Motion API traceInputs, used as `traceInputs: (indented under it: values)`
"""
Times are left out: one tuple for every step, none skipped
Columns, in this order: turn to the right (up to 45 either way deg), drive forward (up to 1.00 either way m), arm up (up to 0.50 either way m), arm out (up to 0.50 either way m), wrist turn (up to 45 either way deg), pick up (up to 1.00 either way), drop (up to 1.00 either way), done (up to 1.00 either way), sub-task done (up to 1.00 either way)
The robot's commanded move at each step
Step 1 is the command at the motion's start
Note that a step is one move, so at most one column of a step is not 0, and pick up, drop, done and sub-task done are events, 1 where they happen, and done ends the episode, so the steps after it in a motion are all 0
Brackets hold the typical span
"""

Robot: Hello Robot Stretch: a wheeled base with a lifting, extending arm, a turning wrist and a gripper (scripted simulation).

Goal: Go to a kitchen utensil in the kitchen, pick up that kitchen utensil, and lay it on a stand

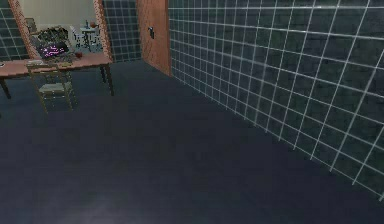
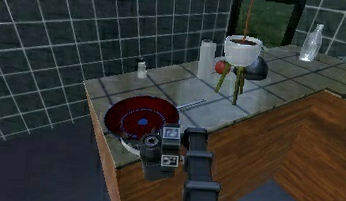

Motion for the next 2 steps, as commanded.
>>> traceInputs:
  values:
    - [0.0, 0.0, 0.0, 0.0, 0.0, 1.0, 0.0, 0.0, 0.0]
    - [0.0, 0.0, 0.1, 0.0, 0.0, 0.0, 0.0, 0.0, 0.0]
